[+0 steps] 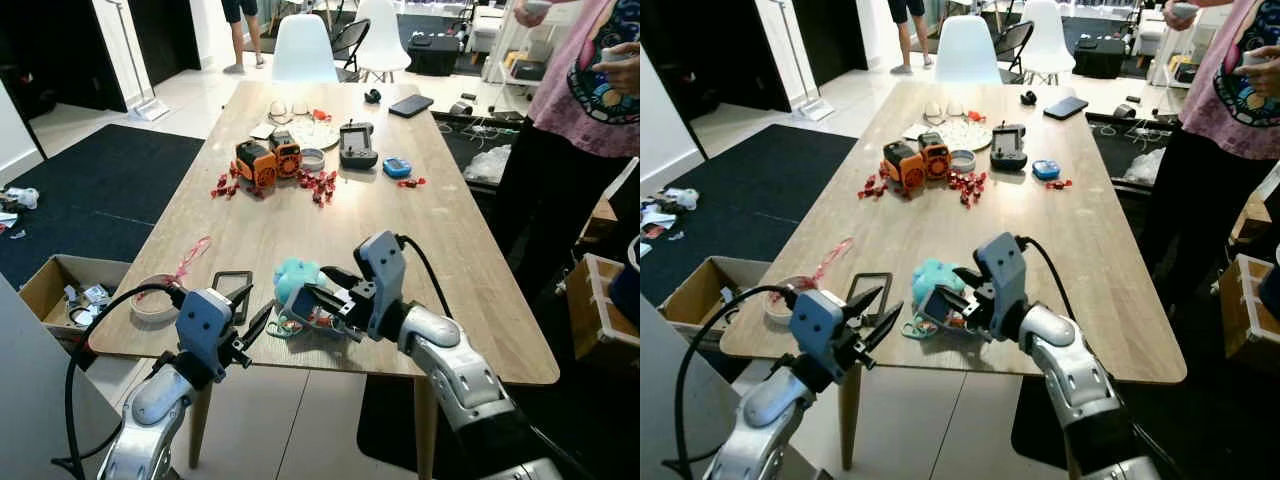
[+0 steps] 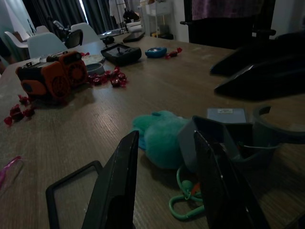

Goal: Hang keys on a hook

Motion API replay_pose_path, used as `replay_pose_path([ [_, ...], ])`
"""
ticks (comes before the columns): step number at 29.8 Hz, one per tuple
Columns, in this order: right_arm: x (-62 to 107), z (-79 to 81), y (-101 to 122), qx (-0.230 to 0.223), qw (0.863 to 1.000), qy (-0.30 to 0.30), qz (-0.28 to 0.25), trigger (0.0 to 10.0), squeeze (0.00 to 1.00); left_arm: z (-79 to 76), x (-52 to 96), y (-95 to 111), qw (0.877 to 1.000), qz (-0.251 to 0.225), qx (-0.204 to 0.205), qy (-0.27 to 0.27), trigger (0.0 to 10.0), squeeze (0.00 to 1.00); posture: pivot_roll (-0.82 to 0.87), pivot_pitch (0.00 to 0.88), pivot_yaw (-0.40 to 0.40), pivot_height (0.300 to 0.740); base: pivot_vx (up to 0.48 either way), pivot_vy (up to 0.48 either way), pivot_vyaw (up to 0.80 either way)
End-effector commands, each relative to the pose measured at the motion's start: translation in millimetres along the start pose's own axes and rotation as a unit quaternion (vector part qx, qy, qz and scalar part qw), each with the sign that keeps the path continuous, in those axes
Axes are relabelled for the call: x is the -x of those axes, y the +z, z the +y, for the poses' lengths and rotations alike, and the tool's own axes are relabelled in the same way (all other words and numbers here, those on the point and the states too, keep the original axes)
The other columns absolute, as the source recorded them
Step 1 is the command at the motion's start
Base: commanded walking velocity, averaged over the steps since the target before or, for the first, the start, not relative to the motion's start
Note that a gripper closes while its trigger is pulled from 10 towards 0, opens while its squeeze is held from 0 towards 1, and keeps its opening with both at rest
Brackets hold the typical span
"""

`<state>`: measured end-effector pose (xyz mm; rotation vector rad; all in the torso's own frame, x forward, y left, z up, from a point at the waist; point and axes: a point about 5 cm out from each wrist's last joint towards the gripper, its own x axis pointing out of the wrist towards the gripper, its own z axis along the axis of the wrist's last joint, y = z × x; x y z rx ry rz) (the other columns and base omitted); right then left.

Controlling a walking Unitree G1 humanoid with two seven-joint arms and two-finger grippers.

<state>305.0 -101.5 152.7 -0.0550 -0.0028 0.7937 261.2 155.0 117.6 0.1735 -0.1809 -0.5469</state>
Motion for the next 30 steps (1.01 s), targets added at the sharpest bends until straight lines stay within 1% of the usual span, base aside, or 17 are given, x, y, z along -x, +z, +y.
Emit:
replay_pose_path([
  [1, 7.6, -1.8, 2.3, -0.004, 1.000, -0.016, -0.006, 10.0, 0.00, -0.6, 2.4, -2.1, 1.000, 0.003, 0.008, 0.000, 10.0, 0.00, 0.04, 0.078, -0.003, 0.740, 0.000, 0.000, 0.00],
  [2, 11.6, -2.5, 2.7, -0.010, 1.000, -0.027, -0.013, 10.0, 0.00, -0.7, 2.4, -2.5, 1.000, 0.003, 0.009, 0.000, 10.0, 0.00, 0.03, 0.078, -0.002, 0.740, 0.000, 0.000, 0.00],
  [3, 11.6, -2.5, 2.7, -0.010, 1.000, -0.027, -0.013, 10.0, 0.00, -0.7, 2.4, -2.5, 1.000, 0.003, 0.009, 0.000, 10.0, 0.00, 0.03, 0.078, -0.002, 0.740, 0.000, 0.000, 0.00],
  [5, 18.9, -15.4, -2.9, -0.011, 0.994, -0.104, -0.015, 10.0, 0.00, -1.4, 1.6, -2.9, 1.000, 0.003, 0.011, -0.001, 10.0, 0.00, 0.03, 0.080, -0.002, 0.740, 0.000, 0.000, 0.00],
  [7, 26.2, -29.1, -12.8, -0.003, 0.984, -0.176, -0.001, 10.0, 0.00, -2.1, 0.5, -2.8, 1.000, 0.002, 0.011, -0.001, 10.0, 0.00, 0.03, 0.081, -0.001, 0.740, 0.000, 0.000, 0.00],
  [8, 26.2, -29.1, -12.8, -0.003, 0.984, -0.176, -0.001, 10.0, 0.00, -2.1, 0.5, -2.8, 1.000, 0.002, 0.011, -0.001, 10.0, 0.00, 0.03, 0.081, -0.001, 0.740, 0.000, 0.000, 0.00],
  [9, 28.3, -32.3, -15.7, -0.004, 0.981, -0.194, 0.004, 10.0, 0.00, -2.3, 0.2, -2.7, 1.000, 0.002, 0.011, -0.001, 10.0, 0.00, 0.03, 0.081, -0.001, 0.740, 0.000, 0.000, 0.00],
  [10, 28.3, -32.3, -15.7, -0.004, 0.981, -0.194, 0.004, 10.0, 0.00, -2.3, 0.2, -2.7, 1.000, 0.002, 0.011, -0.001, 10.0, 0.00, 0.03, 0.081, -0.001, 0.740, 0.000, 0.000, 0.00],
  [13, 30.3, -32.1, -22.4, -0.030, 0.979, -0.199, -0.010, 10.0, 0.00, -2.7, -0.1, -2.2, 1.000, -0.001, 0.012, 0.000, 10.0, 0.00, 0.03, 0.081, -0.005, 0.740, 0.000, 0.000, 0.00],
  [14, 30.3, -32.1, -22.4, -0.030, 0.979, -0.199, -0.010, 10.0, 0.00, -2.7, -0.1, -2.2, 1.000, -0.001, 0.012, 0.000, 10.0, 0.00, 0.03, 0.081, -0.005, 0.740, 0.000, 0.000, 0.00],
  [19, 35.4, -27.2, -33.1, -0.053, 0.978, -0.201, -0.011, 10.0, 0.00, -1.8, 2.7, -1.3, 1.000, -0.002, 0.011, 0.005, 10.0, 0.00, 0.04, 0.084, -0.009, 0.740, 0.000, 0.000, 0.00],
  [21, 36.0, -22.1, -35.0, -0.066, 0.980, -0.188, -0.020, 10.0, 0.00, -1.0, 3.9, -1.2, 1.000, -0.001, 0.010, 0.007, 10.0, 0.00, 0.04, 0.084, -0.009, 0.740, 0.000, 0.000, 0.00],
  [26, 36.0, -17.1, -35.1, -0.071, 0.981, -0.175, -0.034, 10.0, 0.00, -0.7, 4.6, -1.1, 1.000, -0.001, 0.010, 0.007, 10.0, 0.00, 0.04, 0.084, -0.010, 0.740, 0.000, 0.000, 0.00],
  [27, 37.3, -11.8, -36.6, -0.073, 0.984, -0.161, -0.040, 10.0, 0.00, -0.5, 5.0, -1.1, 1.000, -0.002, 0.010, 0.008, 10.0, 0.00, 0.04, 0.085, -0.009, 0.740, 0.000, 0.000, 0.00],
  [30, 38.6, -7.5, -38.2, -0.075, 0.985, -0.150, -0.043, 10.0, 0.00, -0.3, 5.2, -1.0, 1.000, -0.002, 0.010, 0.009, 10.0, 0.00, 0.04, 0.085, -0.009, 0.740, 0.000, 0.000, 0.00],
])
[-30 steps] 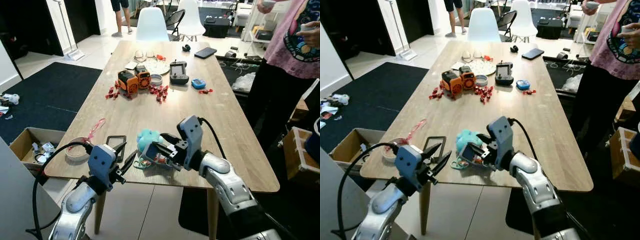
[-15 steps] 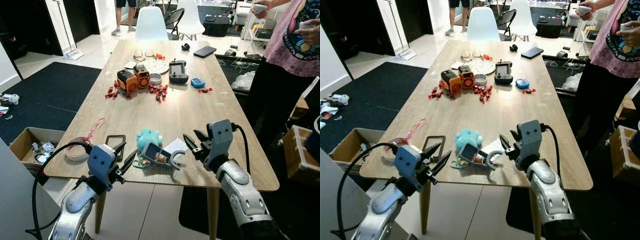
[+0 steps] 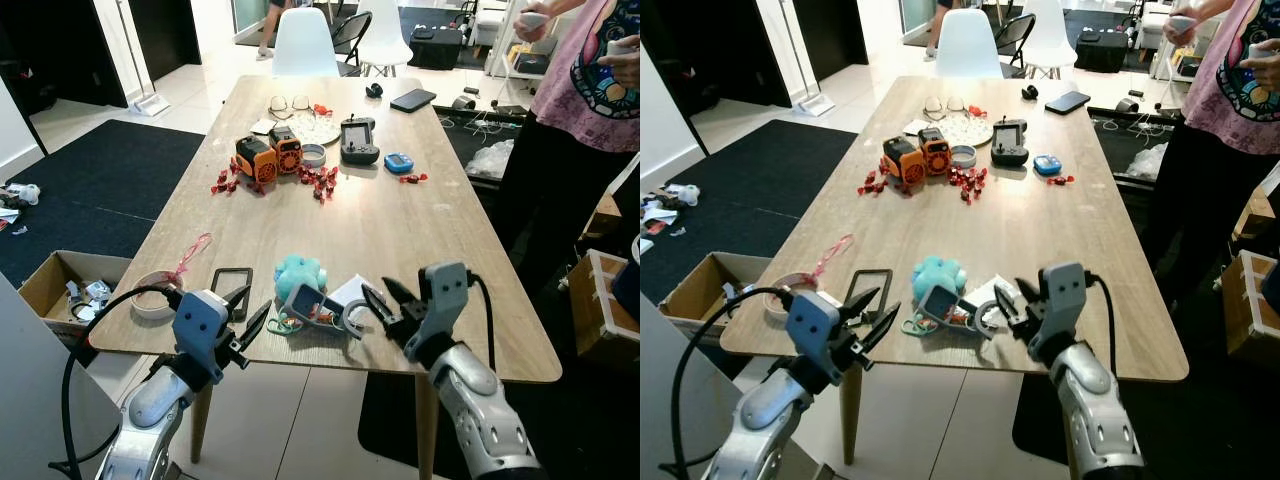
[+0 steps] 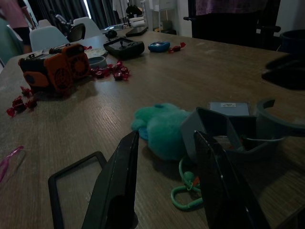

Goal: Hang keys on a hook

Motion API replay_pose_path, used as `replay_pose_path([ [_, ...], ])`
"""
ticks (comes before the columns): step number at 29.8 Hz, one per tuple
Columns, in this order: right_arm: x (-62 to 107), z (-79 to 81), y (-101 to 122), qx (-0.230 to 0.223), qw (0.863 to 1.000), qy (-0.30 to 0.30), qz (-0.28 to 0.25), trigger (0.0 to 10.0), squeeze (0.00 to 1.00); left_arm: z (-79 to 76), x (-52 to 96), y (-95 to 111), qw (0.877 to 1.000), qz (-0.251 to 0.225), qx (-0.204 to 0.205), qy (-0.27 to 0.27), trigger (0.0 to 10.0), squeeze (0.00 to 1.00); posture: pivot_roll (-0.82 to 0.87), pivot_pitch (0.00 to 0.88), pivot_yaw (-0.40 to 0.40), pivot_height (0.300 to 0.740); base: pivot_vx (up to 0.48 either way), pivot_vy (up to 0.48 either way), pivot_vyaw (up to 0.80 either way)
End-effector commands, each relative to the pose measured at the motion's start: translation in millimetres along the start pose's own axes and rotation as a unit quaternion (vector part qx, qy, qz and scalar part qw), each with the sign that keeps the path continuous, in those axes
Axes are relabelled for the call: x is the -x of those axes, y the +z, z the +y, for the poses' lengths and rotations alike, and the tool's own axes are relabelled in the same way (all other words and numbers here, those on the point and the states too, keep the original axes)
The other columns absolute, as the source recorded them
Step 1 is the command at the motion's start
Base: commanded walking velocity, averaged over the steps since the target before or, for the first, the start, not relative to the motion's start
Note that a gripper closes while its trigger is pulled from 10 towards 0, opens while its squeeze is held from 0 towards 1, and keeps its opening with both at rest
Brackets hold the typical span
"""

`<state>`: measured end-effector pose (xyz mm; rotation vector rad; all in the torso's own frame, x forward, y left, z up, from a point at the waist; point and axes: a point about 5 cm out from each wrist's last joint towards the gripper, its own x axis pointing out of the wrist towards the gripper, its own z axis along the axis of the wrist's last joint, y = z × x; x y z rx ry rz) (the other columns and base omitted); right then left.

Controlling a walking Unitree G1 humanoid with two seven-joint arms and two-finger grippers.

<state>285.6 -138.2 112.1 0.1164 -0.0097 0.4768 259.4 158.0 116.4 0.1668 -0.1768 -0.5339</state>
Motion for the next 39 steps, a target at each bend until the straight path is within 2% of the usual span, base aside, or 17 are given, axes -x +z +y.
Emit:
replay_pose_path([
  [1, 3.9, 7.1, 0.9, 0.001, 1.000, 0.023, -0.012, 10.0, 0.00, -1.2, 2.3, 0.5, 1.000, -0.005, 0.007, 0.002, 10.0, 0.00, 0.04, 0.085, -0.009, 0.740, 0.000, 0.000, 0.00],
  [16, 15.6, 20.6, -17.6, 0.011, 0.998, 0.066, 0.007, 10.0, 0.00, -1.0, 4.3, 0.4, 1.000, -0.006, 0.008, 0.003, 10.0, 0.00, 0.05, 0.072, -0.011, 0.740, 0.000, 0.000, 0.00],
  [39, 20.9, 24.8, -37.5, 0.010, 0.997, 0.072, 0.036, 10.0, 0.00, -0.8, 5.9, -1.5, 1.000, -0.001, 0.009, 0.002, 10.0, 0.00, 0.05, 0.072, -0.009, 0.740, 0.000, 0.000, 0.00],
])
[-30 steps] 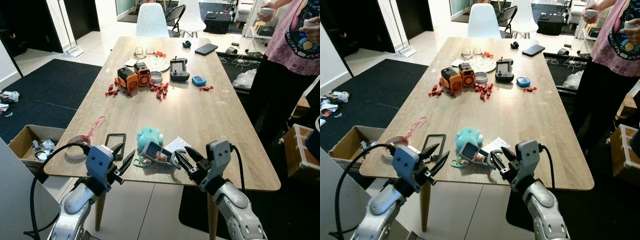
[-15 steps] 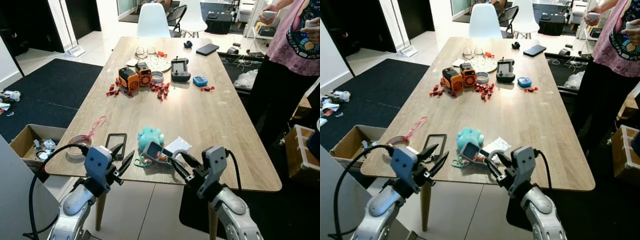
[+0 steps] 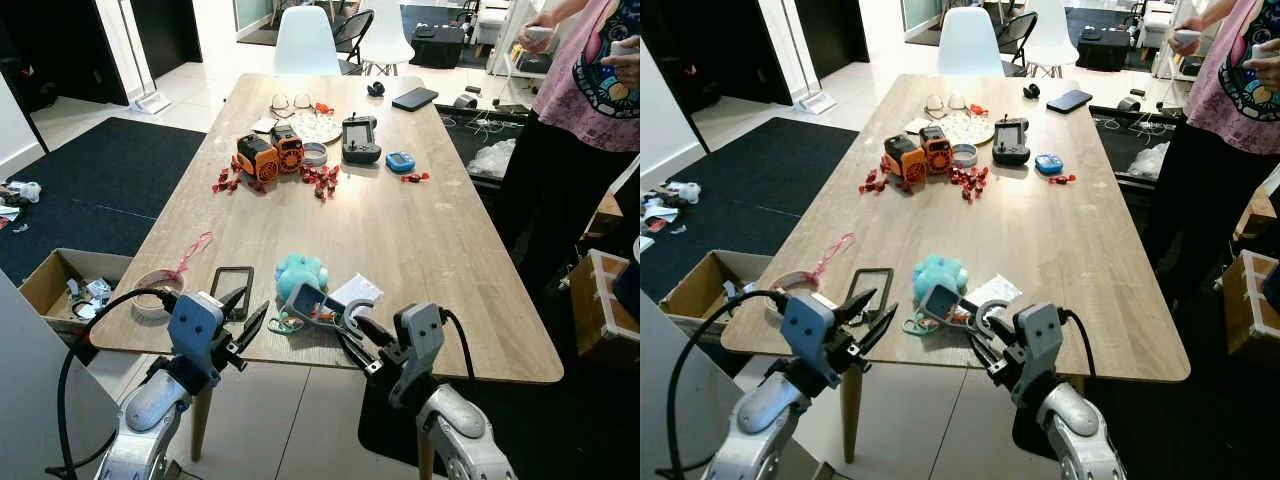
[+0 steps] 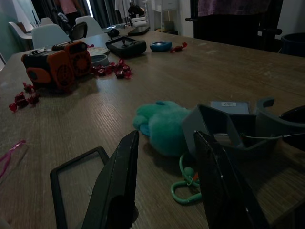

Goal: Hang keys on a hook

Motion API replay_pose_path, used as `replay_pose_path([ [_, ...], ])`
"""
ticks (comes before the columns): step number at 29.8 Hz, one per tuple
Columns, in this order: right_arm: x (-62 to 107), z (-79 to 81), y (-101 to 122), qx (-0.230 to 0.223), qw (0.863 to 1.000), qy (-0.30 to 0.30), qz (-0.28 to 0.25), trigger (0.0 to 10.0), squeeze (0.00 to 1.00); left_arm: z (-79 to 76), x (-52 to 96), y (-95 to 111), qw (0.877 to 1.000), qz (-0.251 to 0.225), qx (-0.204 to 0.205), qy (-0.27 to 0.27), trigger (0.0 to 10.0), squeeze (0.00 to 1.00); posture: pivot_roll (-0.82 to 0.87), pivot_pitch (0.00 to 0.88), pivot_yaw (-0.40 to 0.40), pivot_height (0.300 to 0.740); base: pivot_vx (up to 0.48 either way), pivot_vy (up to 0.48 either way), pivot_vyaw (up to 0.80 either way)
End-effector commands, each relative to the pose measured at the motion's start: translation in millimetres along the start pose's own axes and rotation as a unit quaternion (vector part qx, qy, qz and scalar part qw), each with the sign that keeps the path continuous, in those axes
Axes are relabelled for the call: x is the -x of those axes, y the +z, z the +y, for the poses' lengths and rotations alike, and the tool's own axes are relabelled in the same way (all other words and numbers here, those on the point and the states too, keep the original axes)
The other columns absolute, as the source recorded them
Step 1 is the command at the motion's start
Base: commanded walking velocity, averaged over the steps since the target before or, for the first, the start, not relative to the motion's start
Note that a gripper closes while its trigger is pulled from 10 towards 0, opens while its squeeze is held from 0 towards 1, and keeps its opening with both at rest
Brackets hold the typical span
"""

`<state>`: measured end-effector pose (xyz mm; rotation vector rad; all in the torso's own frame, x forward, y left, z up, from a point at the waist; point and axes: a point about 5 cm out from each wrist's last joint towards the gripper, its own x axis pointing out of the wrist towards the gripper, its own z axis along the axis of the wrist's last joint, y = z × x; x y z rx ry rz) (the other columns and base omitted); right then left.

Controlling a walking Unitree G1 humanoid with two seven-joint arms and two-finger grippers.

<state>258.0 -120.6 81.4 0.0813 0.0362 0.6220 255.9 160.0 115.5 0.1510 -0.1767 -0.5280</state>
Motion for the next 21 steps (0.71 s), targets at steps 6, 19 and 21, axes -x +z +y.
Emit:
replay_pose_path([
  [6, 6.1, -0.7, -8.3, -0.001, 1.000, -0.003, 0.010, 10.0, 0.00, -0.4, 1.4, -1.1, 1.000, 0.001, 0.001, -0.002, 10.0, 0.00, 0.05, 0.072, -0.010, 0.740, 0.000, 0.000, 0.00],
  [19, 10.7, -6.8, -10.5, 0.001, 1.000, -0.023, 0.009, 10.0, 0.00, -1.3, 1.7, -1.5, 1.000, 0.001, 0.002, -0.003, 10.0, 0.00, 0.04, 0.073, -0.007, 0.740, 0.000, 0.000, 0.00],
  [21, 11.2, -7.0, -10.5, 0.001, 1.000, -0.024, 0.008, 10.0, 0.00, -1.2, 1.5, -0.9, 1.000, -0.001, 0.002, -0.002, 10.0, 0.00, 0.04, 0.073, -0.008, 0.740, 0.000, 0.000, 0.00],
])
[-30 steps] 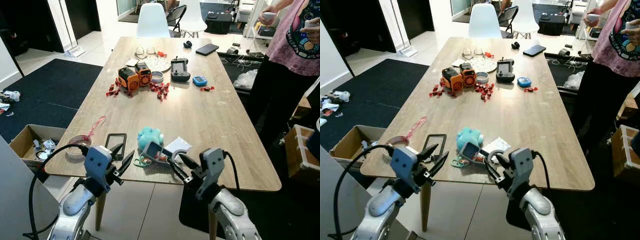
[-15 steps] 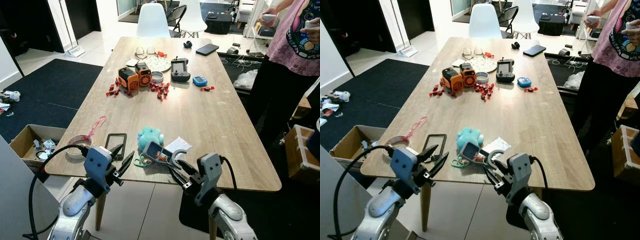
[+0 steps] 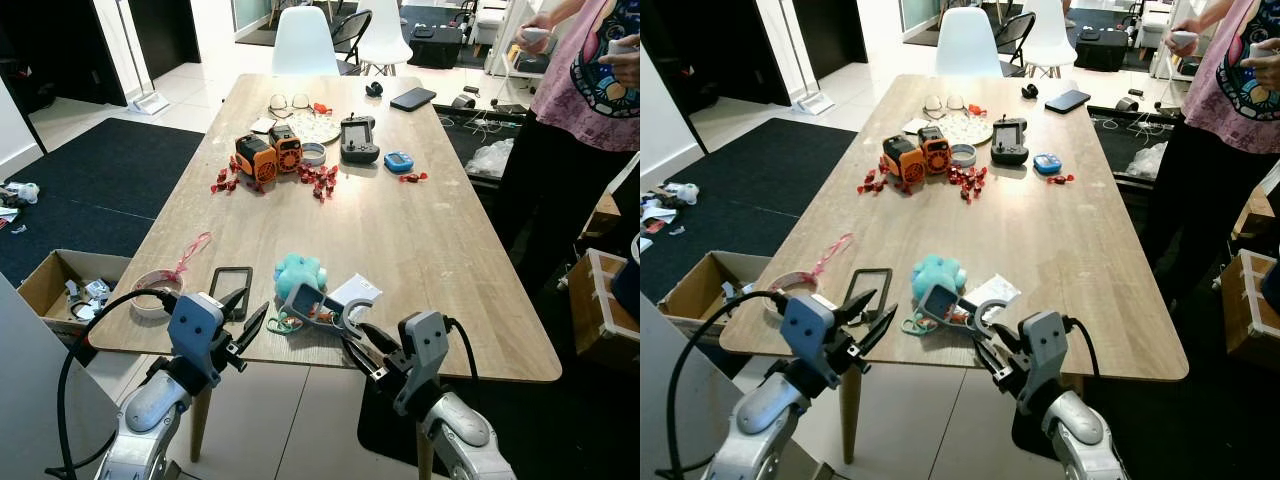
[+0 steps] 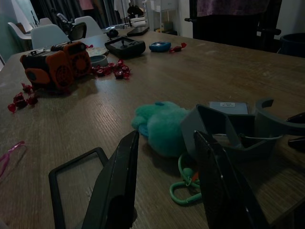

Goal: Hang keys on a hook

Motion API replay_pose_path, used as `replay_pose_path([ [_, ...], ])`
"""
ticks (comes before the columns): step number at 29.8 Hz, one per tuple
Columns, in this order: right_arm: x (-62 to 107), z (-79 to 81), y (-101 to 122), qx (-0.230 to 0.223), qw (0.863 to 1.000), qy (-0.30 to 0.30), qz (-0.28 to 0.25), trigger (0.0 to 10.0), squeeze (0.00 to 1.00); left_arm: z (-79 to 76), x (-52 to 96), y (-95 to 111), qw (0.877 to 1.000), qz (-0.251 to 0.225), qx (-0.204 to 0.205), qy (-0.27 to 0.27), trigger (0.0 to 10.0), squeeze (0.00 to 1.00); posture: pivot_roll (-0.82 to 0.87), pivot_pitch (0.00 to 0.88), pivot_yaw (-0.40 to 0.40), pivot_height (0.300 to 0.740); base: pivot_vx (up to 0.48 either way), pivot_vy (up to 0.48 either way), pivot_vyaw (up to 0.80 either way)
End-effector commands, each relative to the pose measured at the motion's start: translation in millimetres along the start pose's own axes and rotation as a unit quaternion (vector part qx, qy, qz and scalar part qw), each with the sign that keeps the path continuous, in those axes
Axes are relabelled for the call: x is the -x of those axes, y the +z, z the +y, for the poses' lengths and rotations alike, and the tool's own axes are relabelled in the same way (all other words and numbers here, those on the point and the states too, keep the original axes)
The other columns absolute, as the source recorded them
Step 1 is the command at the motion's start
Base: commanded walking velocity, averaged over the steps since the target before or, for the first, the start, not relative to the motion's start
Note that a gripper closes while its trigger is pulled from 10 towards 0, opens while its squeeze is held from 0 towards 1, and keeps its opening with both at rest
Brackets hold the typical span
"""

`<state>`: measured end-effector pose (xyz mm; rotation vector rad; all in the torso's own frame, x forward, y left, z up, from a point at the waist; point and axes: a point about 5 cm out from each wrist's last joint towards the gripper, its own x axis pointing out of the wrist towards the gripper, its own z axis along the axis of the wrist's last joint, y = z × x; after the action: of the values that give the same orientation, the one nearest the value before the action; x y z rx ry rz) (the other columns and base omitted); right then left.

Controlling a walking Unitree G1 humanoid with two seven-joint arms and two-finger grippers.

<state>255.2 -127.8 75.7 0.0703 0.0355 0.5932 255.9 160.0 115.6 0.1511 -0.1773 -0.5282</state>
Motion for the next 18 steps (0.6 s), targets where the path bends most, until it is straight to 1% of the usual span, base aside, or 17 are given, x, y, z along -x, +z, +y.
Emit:
replay_pose_path([
  [1, 4.9, -2.4, -5.2, -0.003, 1.000, -0.010, 0.006, 10.0, 0.00, -1.1, 1.5, -0.8, 1.000, -0.001, 0.002, -0.002, 10.0, 0.00, 0.04, 0.073, -0.007, 0.740, 0.000, 0.000, 0.00],
  [3, 4.9, -2.4, -5.0, -0.003, 1.000, -0.010, 0.006, 10.0, 0.00, -1.0, 1.4, -0.3, 1.000, -0.003, 0.003, -0.001, 10.0, 0.00, 0.04, 0.073, -0.007, 0.740, 0.000, 0.000, 0.00],
  [7, 3.1, -1.0, -1.8, -0.005, 1.000, -0.009, -0.003, 10.0, 0.00, -2.3, 0.6, 6.2, 0.999, -0.028, 0.016, -0.006, 10.0, 0.00, 0.04, 0.074, -0.006, 0.740, 0.000, 0.000, 0.00],
  [14, 2.8, -0.4, -1.8, -0.006, 1.000, -0.007, -0.004, 10.0, 0.00, -9.9, 4.3, 3.7, 0.999, -0.021, 0.000, -0.047, 10.0, 0.00, 0.05, 0.077, -0.009, 0.740, 0.000, 0.000, 0.00],
  [18, 2.1, -0.1, -1.2, -0.006, 1.000, -0.006, -0.005, 10.0, 0.00, -12.9, 7.9, 1.4, 0.998, -0.015, -0.002, -0.064, 10.0, 0.00, 0.05, 0.079, -0.010, 0.740, 0.000, 0.000, 0.00],
])
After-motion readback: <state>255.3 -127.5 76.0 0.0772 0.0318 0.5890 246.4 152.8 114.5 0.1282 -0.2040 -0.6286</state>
